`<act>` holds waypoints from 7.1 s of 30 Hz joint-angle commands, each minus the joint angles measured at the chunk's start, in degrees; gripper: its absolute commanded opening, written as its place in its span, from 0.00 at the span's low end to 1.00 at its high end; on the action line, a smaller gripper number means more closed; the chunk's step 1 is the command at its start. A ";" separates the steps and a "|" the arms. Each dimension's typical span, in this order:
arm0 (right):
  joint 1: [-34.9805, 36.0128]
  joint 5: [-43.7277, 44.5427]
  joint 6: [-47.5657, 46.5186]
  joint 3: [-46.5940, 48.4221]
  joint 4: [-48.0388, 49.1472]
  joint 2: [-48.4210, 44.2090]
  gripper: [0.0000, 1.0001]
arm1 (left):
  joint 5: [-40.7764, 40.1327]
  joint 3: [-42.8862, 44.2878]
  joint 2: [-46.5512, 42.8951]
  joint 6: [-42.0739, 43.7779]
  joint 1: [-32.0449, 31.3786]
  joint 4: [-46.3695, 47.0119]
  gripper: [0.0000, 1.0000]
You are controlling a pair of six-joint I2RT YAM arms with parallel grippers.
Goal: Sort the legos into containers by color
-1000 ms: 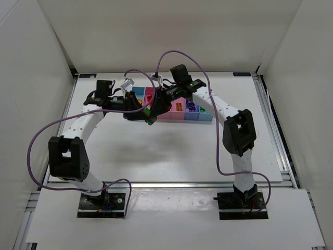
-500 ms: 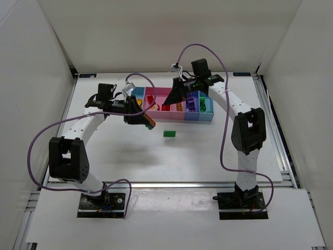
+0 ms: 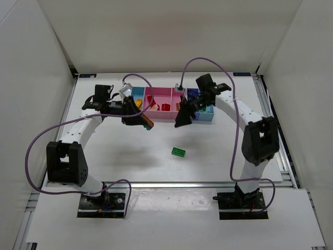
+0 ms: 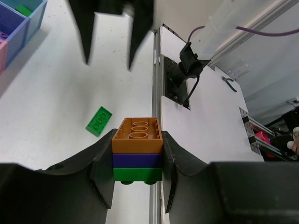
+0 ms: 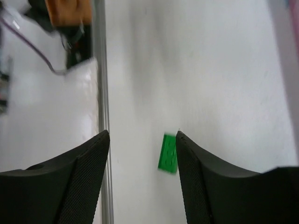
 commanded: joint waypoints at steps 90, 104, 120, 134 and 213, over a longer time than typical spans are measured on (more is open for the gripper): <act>-12.93 47.15 23.92 9.00 13.73 6.46 0.05 | -3.13 5.85 0.53 4.21 8.46 -3.81 0.19; -12.93 49.78 22.60 7.95 14.61 9.19 0.62 | -3.04 6.02 1.41 4.48 8.46 -3.72 0.19; -5.47 -14.72 18.47 4.17 18.65 -0.65 0.72 | 6.62 4.88 0.62 6.15 7.40 -3.64 0.21; 5.43 -16.22 15.66 13.74 16.72 4.01 0.76 | 8.91 6.82 1.50 6.50 4.77 -3.72 0.23; 6.58 -6.21 21.90 14.45 22.96 6.30 0.00 | 4.52 0.05 -1.31 5.97 -1.12 -3.55 0.22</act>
